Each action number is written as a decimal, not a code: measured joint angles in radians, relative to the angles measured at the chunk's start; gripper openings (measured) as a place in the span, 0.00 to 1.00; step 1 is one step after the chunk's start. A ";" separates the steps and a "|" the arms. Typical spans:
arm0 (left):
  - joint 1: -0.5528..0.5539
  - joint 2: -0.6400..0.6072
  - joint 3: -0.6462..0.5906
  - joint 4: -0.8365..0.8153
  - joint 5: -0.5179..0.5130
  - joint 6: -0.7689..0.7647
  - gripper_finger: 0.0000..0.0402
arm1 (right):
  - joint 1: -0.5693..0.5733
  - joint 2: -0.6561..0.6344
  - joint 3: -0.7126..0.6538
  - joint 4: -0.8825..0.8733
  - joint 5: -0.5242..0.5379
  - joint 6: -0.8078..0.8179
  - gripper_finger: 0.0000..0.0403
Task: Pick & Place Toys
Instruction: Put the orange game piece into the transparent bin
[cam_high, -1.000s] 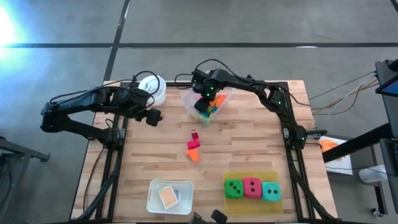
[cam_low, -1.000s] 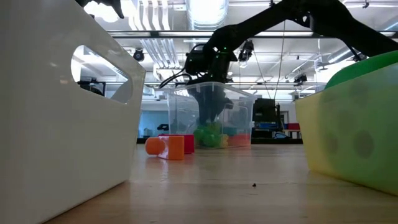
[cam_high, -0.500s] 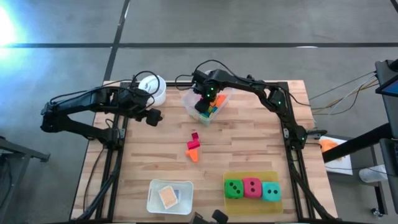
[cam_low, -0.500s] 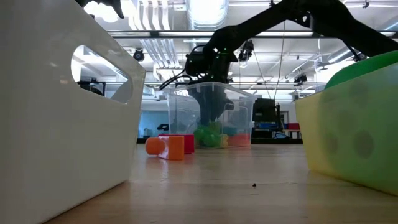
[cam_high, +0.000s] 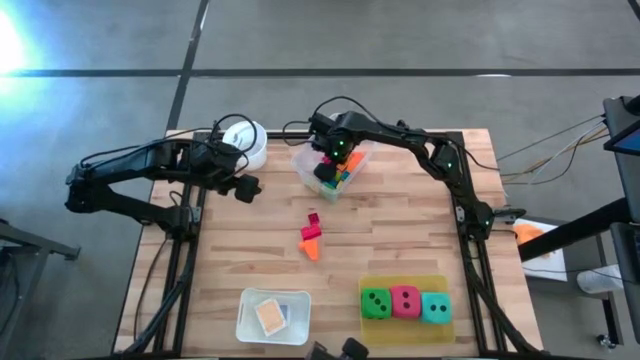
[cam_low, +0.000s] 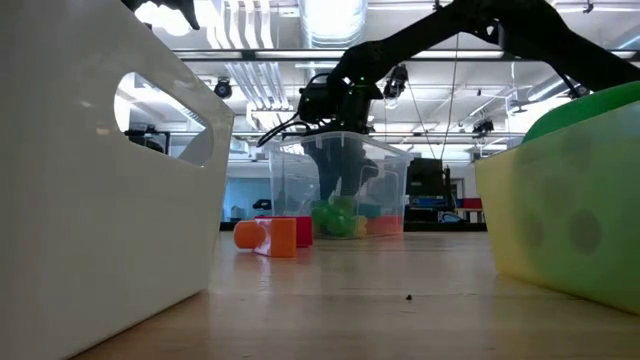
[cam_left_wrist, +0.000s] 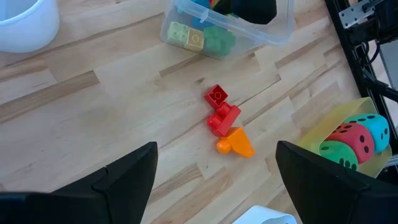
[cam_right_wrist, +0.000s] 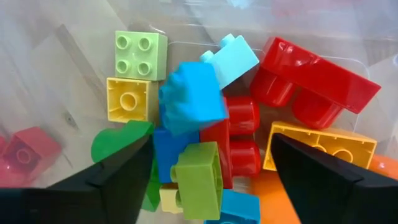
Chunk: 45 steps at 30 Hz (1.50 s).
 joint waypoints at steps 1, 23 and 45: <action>0.000 0.000 0.000 0.000 0.000 0.000 0.82 | 0.000 0.000 0.000 -0.002 0.000 0.000 0.79; -0.028 0.055 0.000 0.128 -0.004 0.082 0.82 | 0.053 -0.302 0.000 -0.168 0.056 0.056 0.92; -0.177 0.524 0.000 0.265 -0.011 -0.205 0.82 | 0.234 -0.857 -0.379 -0.165 0.247 0.364 0.92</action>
